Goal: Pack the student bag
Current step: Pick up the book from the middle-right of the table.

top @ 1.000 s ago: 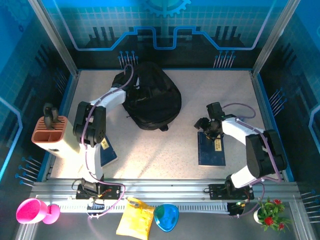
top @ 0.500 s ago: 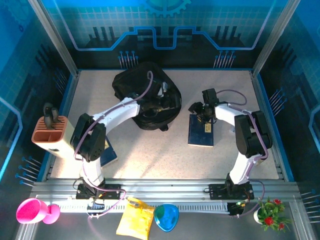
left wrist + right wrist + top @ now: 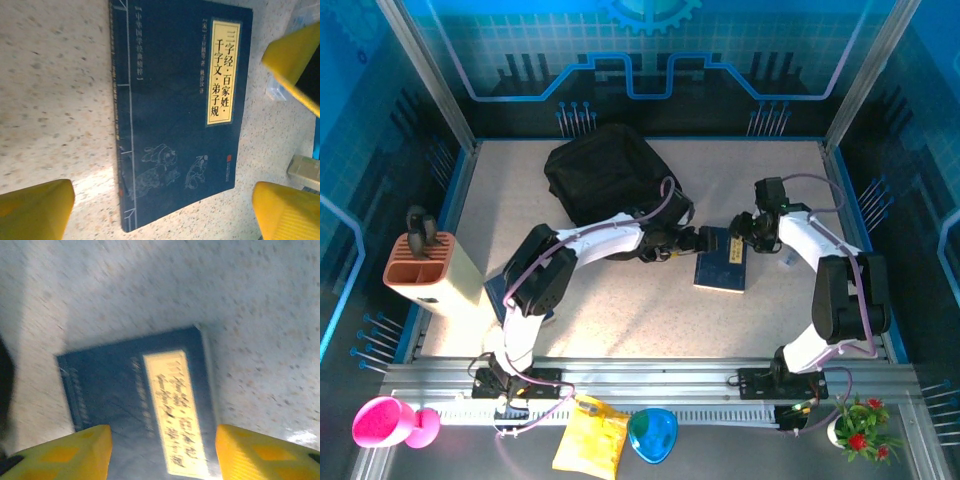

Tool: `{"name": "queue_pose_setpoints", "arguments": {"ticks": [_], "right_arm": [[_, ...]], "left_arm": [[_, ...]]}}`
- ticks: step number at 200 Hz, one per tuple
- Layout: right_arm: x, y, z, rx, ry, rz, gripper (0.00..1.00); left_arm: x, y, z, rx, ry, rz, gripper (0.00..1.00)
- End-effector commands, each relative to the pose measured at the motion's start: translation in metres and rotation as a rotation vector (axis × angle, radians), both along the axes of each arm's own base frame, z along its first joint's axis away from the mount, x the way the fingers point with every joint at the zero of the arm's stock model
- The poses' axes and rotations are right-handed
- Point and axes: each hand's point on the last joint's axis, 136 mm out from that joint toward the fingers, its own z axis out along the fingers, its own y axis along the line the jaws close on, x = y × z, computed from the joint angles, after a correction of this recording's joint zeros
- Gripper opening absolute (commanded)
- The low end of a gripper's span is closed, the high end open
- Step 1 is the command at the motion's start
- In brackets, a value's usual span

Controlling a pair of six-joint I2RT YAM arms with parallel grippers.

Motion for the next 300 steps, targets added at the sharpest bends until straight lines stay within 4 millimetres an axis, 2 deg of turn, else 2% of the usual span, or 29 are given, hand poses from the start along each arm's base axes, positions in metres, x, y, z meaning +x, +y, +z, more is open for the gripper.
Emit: {"name": "queue_pose_setpoints", "arguments": {"ticks": [1,18,29,59,107,152,184,204,250,263,282,300], "right_arm": [[-0.029,-0.010,-0.023,-0.020,0.124,0.020,0.49],[-0.035,-0.014,-0.030,-0.040,0.164,0.010,0.42],[-0.035,-0.017,-0.032,-0.053,0.176,0.014,0.41],[-0.038,-0.011,-0.044,-0.029,0.225,0.057,0.35],[-0.040,-0.010,-0.055,-0.014,0.262,0.062,0.28],[-0.039,-0.006,-0.059,0.011,0.273,0.063,0.28],[-0.039,-0.004,-0.060,0.037,0.271,0.064,0.27],[-0.038,-0.002,-0.060,0.065,0.270,0.056,0.27],[-0.035,-0.001,-0.055,0.139,0.238,0.022,0.24],[-0.035,-0.001,-0.054,0.162,0.226,0.010,0.23],[-0.034,0.001,-0.054,0.192,0.218,0.004,0.22],[-0.035,0.003,-0.056,0.204,0.222,-0.002,0.21]], "left_arm": [[0.003,-0.011,-0.004,-0.018,0.041,-0.009,0.86],[0.006,-0.016,-0.013,-0.017,0.056,-0.017,0.79],[0.007,-0.018,-0.020,-0.007,0.069,-0.021,0.76],[0.011,-0.018,-0.037,0.035,0.094,-0.011,0.68],[0.013,-0.015,-0.052,0.075,0.131,0.000,0.58],[0.013,-0.020,-0.059,0.040,0.189,-0.009,0.48],[0.014,-0.027,-0.055,-0.034,0.256,-0.023,0.47],[0.015,-0.035,-0.045,-0.121,0.295,-0.042,0.47],[0.016,-0.053,0.032,-0.309,0.227,-0.136,0.42],[0.014,-0.056,0.048,-0.349,0.209,-0.155,0.40],[0.013,-0.056,0.053,-0.375,0.202,-0.155,0.37],[0.014,-0.053,0.035,-0.340,0.228,-0.130,0.34]]}}
